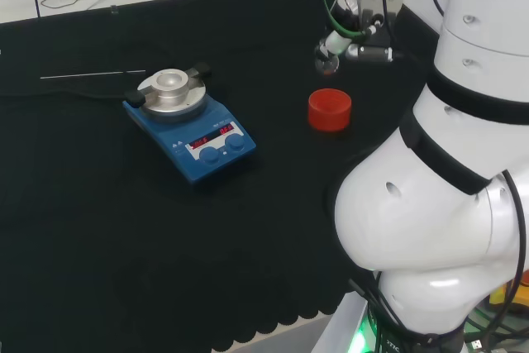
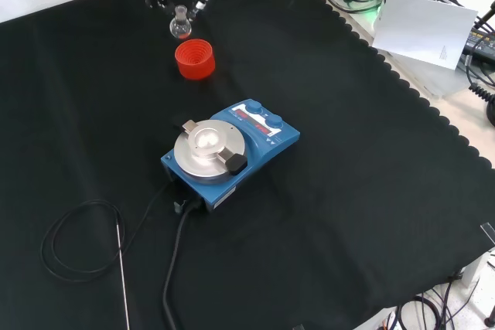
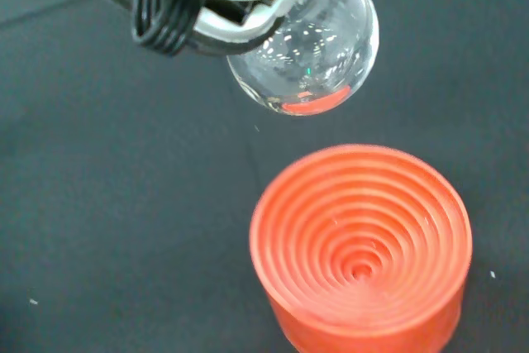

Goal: Place the round-bottom flask on the heater.

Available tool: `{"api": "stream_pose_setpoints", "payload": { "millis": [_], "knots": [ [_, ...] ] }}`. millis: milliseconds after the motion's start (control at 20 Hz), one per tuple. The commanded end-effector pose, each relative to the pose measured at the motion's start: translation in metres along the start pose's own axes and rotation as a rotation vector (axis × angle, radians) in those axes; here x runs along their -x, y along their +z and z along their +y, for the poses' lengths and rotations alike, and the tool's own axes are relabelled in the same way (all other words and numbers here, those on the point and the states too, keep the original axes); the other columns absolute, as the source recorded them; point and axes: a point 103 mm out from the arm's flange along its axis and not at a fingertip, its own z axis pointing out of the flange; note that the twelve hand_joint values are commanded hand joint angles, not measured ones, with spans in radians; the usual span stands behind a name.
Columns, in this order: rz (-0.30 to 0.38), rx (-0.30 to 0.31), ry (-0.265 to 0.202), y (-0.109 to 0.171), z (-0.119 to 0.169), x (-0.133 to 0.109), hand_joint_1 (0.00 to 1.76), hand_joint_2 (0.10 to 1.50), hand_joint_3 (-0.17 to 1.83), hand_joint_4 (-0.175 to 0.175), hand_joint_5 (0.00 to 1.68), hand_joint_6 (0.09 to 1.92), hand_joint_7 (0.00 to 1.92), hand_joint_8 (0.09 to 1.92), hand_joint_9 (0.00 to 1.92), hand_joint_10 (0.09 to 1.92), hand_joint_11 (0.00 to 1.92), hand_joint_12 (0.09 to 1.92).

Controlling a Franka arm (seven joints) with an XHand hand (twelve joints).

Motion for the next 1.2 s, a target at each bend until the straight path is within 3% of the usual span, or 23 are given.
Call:
{"api": "stream_pose_setpoints", "payload": {
  "millis": [50,450,1200],
  "knots": [
    [-0.038,-0.007,-0.031,-0.03,-0.022,-0.035,1.12,0.67,0.71,0.088,1.17,0.87,0.51,0.69,0.8,0.54,0.6,1.24],
    [-0.061,0.001,-0.101,-0.047,-0.028,-0.085,1.12,0.67,0.71,0.089,1.17,0.87,0.5,0.69,0.8,0.54,0.6,1.25],
    [-0.127,-0.027,-0.305,-0.044,-0.024,-0.217,1.12,0.67,0.72,0.09,1.17,0.87,0.5,0.69,0.8,0.54,0.59,1.25]
  ]
}}
